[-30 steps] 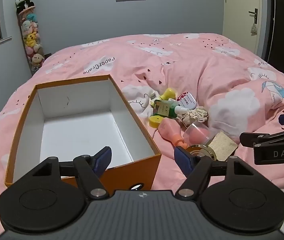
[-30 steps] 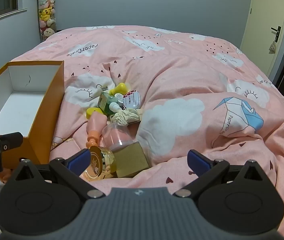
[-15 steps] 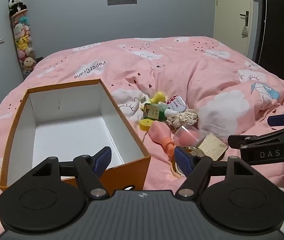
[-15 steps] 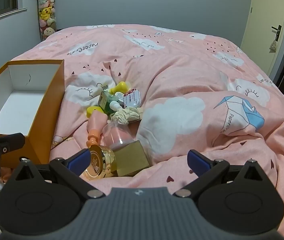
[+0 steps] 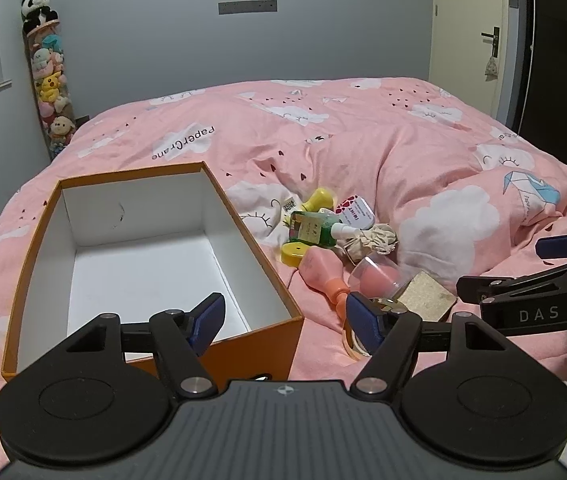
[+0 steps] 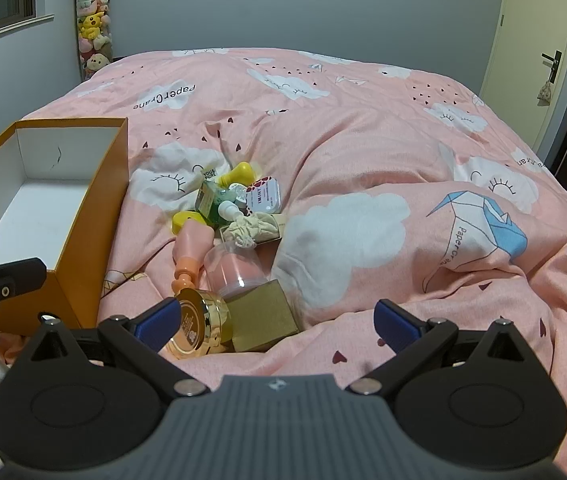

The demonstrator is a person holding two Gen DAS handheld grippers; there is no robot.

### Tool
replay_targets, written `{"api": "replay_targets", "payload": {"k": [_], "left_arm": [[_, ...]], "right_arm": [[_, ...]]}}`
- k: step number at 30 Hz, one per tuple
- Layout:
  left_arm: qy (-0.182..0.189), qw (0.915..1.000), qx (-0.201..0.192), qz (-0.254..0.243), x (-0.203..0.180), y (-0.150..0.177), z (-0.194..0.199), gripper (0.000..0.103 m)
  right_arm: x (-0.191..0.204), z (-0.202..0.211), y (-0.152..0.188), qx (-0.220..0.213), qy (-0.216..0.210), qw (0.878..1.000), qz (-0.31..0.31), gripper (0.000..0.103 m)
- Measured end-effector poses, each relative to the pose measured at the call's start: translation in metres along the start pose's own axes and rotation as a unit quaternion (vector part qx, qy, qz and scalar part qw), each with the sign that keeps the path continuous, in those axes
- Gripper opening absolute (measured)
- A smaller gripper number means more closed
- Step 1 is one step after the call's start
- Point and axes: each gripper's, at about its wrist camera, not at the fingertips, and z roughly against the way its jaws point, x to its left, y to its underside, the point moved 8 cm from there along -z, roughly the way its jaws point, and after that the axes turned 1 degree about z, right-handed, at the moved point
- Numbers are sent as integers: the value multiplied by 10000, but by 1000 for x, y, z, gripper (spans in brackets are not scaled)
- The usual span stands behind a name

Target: Organize rigid objects

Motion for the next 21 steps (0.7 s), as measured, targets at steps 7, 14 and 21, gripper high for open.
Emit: {"api": "replay_targets", "payload": {"k": [7, 14, 21], "left_arm": [[7, 10000, -10, -20, -2, 0, 1, 80], [10, 10000, -16, -26, -2, -1, 2, 80], [15, 10000, -15, -32, -2, 0, 2, 80]], "right_arm": [[0, 1, 1, -2, 0, 10000, 4, 101], [0, 1, 1, 1, 2, 10000, 2, 101], [0, 1, 1, 1, 1, 10000, 6, 101]]}}
